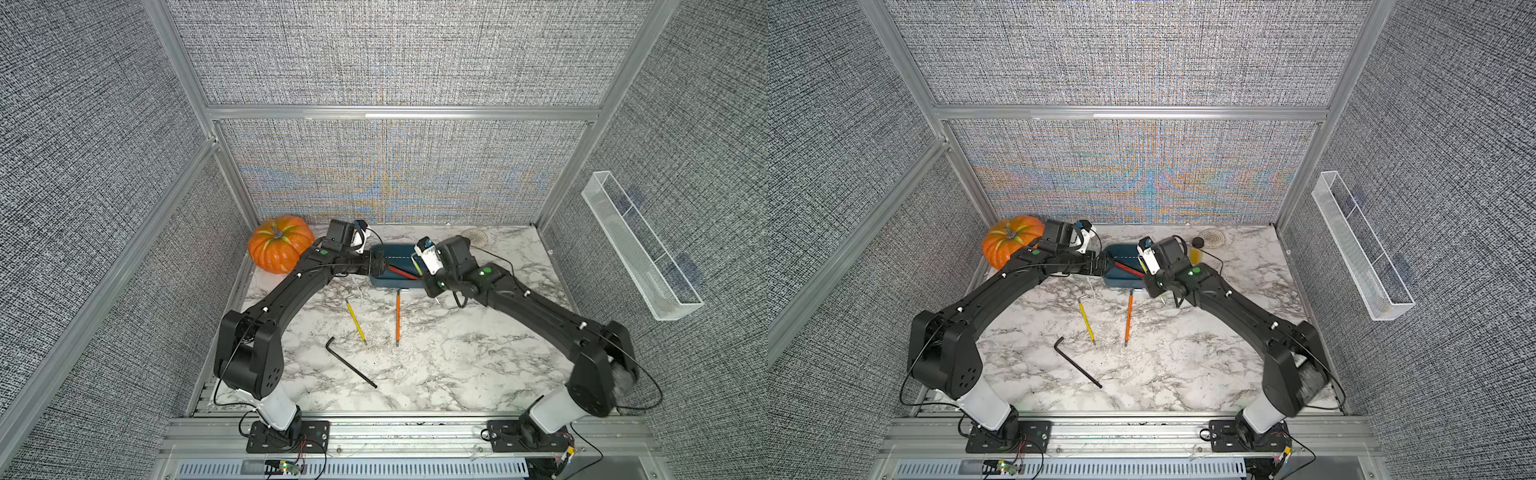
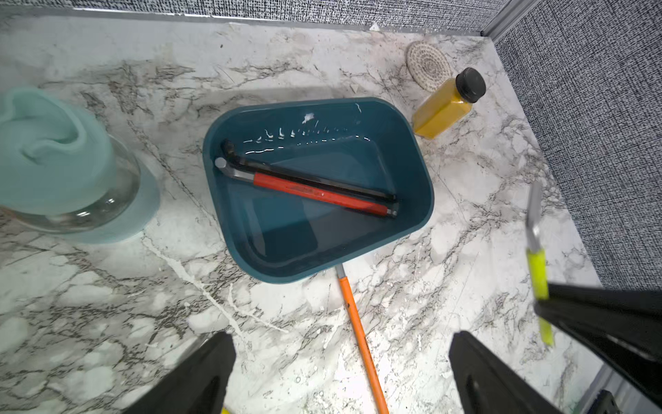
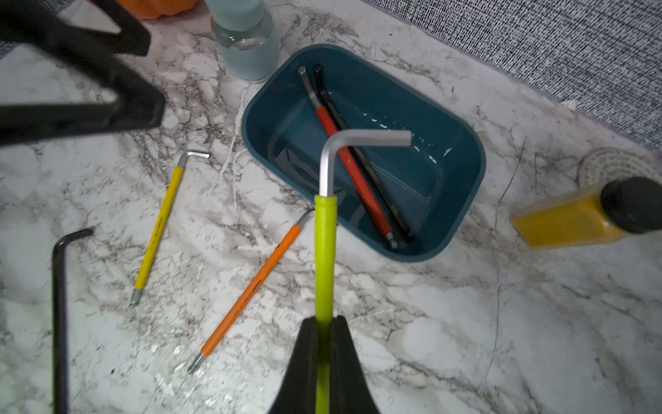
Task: Put the hex key on the desktop into the storage box
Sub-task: Pick up the Allen key from the center of the board, then place the Allen key in the storage box.
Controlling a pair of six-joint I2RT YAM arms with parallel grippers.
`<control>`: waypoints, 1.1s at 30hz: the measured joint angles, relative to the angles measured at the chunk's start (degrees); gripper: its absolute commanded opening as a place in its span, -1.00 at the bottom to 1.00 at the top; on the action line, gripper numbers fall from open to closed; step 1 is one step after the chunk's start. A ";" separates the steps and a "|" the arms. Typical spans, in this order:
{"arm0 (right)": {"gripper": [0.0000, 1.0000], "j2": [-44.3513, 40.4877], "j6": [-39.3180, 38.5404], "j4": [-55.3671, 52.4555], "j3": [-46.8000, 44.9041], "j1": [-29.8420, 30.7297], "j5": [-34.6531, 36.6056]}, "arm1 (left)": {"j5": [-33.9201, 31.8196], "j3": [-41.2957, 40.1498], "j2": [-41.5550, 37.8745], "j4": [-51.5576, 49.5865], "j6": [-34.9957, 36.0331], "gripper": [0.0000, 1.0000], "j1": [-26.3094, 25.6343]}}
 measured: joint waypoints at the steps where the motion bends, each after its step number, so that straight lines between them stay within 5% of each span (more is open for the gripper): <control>1: -1.00 3.10 -1.36 -0.98 3.32 -1.11 -0.74 | 0.26 0.48 0.17 0.04 -0.04 0.97 0.00; 13: -1.00 25.66 -13.22 -4.94 29.40 -4.20 -2.25 | 1.31 -1.62 -1.03 0.61 -1.40 0.98 0.02; 33: -1.00 37.81 -19.56 -5.64 35.23 -2.14 -0.76 | 2.29 -7.80 -3.04 5.22 -2.60 1.00 0.17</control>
